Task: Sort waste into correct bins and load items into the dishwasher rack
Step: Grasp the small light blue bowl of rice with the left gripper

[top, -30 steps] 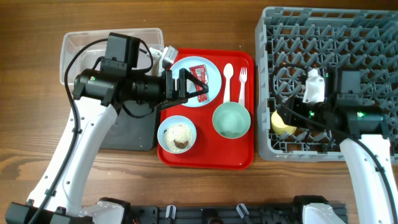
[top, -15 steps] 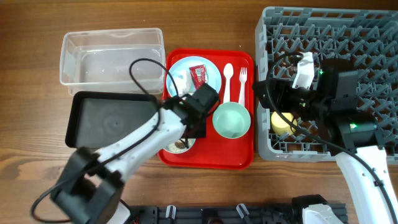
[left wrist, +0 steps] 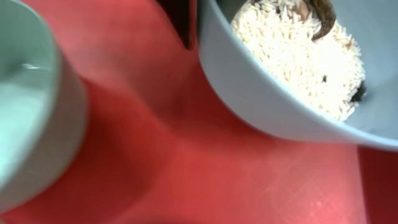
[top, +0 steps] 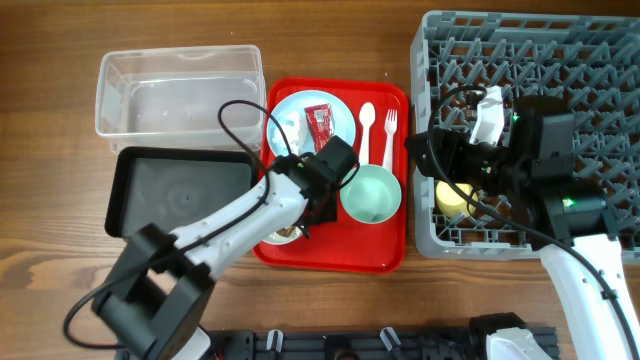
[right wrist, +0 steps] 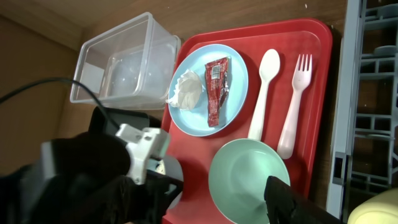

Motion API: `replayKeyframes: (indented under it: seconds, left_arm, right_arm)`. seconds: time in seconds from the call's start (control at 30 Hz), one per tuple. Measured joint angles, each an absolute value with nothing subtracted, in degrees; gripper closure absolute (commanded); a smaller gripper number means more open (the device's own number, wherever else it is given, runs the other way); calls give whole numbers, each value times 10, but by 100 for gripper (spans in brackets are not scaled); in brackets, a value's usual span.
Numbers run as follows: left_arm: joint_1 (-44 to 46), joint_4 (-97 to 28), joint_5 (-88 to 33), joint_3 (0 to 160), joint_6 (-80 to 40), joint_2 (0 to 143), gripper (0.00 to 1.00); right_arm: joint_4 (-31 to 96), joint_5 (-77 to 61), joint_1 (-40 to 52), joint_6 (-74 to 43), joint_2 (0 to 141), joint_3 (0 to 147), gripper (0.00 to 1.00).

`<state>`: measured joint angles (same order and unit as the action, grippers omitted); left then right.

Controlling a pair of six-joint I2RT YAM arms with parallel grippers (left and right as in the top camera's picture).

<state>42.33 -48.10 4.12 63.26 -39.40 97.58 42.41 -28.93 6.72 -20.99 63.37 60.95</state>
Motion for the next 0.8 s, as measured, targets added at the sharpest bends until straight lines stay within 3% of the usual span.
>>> replayKeyframes:
  seconds: [0.07, 0.1, 0.17, 0.27, 0.37, 0.43, 0.7, 0.8]
  left_arm:
    - [423, -481, 33, 633, -397, 950, 50]
    - [424, -479, 31, 633, -396, 951, 38]
    - [425, -469, 31, 632, -393, 963, 32]
    - [431, -446, 28, 629, -396, 1003, 52]
    - [443, -424, 27, 627, -394, 1013, 85]
    - [458, -412, 27, 627, -398, 1013, 96]
    - [477, -424, 49, 628, -393, 1012, 96]
    - [477, -483, 58, 637, -393, 1008, 96]
  right_arm:
    - [424, -289, 67, -210, 634, 609, 29]
    - [424, -289, 67, -210, 634, 609, 29]
    - [427, -289, 67, -210, 634, 609, 29]
    - [433, -289, 67, -210, 634, 609, 29]
    - [433, -289, 67, -210, 634, 609, 28]
    - [433, -289, 67, -210, 634, 609, 28]
    - [442, -289, 67, -210, 634, 609, 28]
    - [444, -289, 67, -210, 634, 609, 28]
